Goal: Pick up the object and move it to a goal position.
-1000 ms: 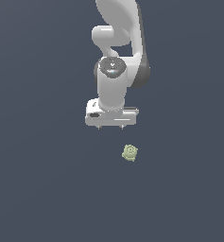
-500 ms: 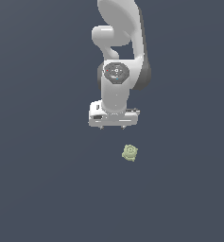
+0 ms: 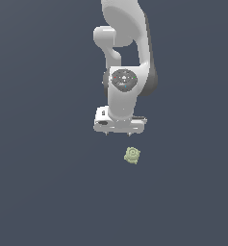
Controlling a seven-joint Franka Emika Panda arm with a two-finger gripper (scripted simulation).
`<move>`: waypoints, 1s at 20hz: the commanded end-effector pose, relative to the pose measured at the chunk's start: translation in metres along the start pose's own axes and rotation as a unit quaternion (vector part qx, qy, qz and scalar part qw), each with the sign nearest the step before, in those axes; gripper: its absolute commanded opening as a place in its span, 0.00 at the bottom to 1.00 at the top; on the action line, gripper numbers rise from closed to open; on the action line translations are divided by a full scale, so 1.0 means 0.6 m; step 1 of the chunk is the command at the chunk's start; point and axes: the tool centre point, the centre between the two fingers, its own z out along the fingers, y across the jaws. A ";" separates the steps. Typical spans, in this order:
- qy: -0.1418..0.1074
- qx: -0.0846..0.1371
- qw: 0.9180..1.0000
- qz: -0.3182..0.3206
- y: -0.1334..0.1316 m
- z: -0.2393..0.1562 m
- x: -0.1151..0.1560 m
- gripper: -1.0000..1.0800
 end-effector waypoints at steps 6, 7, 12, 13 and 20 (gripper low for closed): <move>0.013 0.006 0.998 0.068 -0.046 0.026 0.038 0.96; 0.016 0.008 0.997 0.079 -0.053 0.030 0.044 0.96; 0.024 0.013 0.992 0.125 -0.085 0.049 0.067 0.96; 0.025 0.014 0.991 0.133 -0.090 0.052 0.070 0.96; 0.032 0.020 0.985 0.170 -0.117 0.068 0.087 0.96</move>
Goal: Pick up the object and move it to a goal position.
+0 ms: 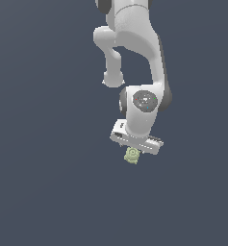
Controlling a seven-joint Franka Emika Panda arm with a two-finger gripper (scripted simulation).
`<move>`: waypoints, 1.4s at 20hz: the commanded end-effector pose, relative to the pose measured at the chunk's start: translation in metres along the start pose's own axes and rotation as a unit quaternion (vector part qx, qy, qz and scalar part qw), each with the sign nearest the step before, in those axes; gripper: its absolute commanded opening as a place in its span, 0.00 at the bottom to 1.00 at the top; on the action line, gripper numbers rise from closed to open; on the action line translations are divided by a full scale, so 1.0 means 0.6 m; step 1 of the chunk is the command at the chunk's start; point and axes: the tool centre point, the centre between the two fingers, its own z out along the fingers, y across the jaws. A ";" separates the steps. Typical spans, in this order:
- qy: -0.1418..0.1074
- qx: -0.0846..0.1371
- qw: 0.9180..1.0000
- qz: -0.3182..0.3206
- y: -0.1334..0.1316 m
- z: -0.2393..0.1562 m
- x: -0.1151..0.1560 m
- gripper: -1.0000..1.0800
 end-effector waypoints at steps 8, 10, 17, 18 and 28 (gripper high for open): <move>0.002 0.002 1.000 0.015 -0.012 0.008 0.002 0.96; 0.002 0.002 1.000 0.015 -0.013 0.013 0.002 0.96; 0.003 0.002 1.000 0.017 -0.013 0.066 0.001 0.96; 0.003 0.003 1.000 0.017 -0.012 0.074 0.001 0.96; 0.003 0.003 1.000 0.018 -0.014 0.091 0.003 0.00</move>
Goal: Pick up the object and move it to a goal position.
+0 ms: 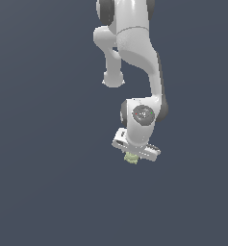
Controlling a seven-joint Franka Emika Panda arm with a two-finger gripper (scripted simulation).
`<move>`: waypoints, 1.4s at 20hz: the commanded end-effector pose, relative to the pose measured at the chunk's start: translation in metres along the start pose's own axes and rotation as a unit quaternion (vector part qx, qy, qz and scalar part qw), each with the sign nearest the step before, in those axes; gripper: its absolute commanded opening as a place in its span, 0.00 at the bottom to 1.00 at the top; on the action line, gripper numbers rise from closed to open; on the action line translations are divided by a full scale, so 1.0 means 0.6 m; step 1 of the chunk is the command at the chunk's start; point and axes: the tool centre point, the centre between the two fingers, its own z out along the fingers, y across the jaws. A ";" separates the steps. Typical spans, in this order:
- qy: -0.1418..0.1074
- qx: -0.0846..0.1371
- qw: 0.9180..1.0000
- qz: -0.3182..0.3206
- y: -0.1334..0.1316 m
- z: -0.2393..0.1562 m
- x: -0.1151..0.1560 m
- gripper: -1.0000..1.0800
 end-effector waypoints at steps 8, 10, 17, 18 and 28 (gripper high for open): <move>0.000 0.000 1.000 0.000 0.000 0.000 0.000 0.00; 0.000 0.000 1.000 0.000 0.001 -0.001 0.000 0.00; 0.000 0.000 1.000 0.000 0.022 -0.014 -0.007 0.00; 0.000 0.000 1.000 0.000 0.027 -0.017 -0.008 0.00; 0.000 0.000 1.000 0.000 0.119 -0.076 -0.037 0.00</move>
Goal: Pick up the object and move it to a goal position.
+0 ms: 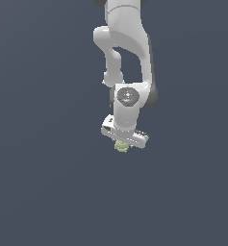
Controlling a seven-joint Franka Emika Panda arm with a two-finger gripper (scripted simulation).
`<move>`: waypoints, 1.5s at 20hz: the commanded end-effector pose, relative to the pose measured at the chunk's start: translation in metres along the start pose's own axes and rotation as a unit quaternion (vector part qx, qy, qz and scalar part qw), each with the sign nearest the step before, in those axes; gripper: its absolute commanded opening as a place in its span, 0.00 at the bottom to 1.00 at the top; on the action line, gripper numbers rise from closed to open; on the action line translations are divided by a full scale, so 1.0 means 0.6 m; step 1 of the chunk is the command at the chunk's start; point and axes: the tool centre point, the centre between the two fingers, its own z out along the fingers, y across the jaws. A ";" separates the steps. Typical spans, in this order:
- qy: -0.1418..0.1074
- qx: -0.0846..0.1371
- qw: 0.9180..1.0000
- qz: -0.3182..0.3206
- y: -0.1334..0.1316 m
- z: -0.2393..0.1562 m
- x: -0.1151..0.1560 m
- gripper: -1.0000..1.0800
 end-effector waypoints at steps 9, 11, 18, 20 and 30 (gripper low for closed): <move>0.000 0.001 1.000 0.001 0.151 -0.098 -0.046 0.00; 0.000 0.001 1.000 0.001 0.182 -0.119 -0.055 0.00; 0.000 0.001 1.000 0.001 0.277 -0.182 -0.082 0.00; 0.000 0.001 1.000 0.001 0.299 -0.197 -0.088 0.00; 0.000 0.001 1.000 0.000 0.364 -0.242 -0.101 0.00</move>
